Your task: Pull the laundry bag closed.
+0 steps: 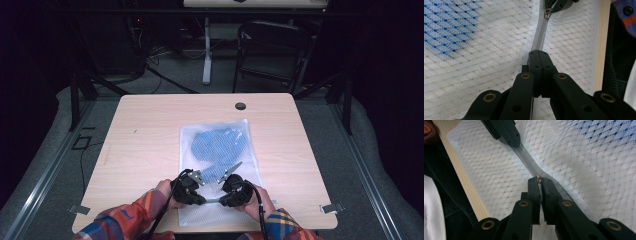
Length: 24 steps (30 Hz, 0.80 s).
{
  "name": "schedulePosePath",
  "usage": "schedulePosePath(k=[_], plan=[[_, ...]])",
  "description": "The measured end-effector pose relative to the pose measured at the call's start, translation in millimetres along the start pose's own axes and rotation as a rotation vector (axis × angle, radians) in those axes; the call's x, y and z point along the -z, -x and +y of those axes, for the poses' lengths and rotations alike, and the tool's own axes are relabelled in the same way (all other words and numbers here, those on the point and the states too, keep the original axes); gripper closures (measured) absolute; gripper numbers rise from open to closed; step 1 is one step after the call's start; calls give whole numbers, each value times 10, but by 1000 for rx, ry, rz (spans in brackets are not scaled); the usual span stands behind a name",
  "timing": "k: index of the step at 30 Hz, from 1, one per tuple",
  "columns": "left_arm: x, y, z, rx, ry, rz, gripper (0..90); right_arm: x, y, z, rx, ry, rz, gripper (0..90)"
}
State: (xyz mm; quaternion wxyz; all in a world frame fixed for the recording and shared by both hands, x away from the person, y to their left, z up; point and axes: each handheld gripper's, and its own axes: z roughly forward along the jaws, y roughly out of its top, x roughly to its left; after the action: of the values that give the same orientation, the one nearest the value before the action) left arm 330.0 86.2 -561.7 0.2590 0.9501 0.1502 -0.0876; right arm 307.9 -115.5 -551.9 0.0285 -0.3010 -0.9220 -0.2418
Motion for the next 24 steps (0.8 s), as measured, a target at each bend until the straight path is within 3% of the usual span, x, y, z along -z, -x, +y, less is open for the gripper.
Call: schedulePosePath(k=[7, 10, 24], plan=[[4, -8, 3, -7, -7, -2, 900, 44, 25, -30, 0, -4, -7, 867], [0, -8, -5, 12, 2, -10, 900, 79, 57, -53, 3, -17, -29, 866], [4, -19, -7, 6, 1, -14, 900, 147, 108, -120, -18, -14, -30, 866]])
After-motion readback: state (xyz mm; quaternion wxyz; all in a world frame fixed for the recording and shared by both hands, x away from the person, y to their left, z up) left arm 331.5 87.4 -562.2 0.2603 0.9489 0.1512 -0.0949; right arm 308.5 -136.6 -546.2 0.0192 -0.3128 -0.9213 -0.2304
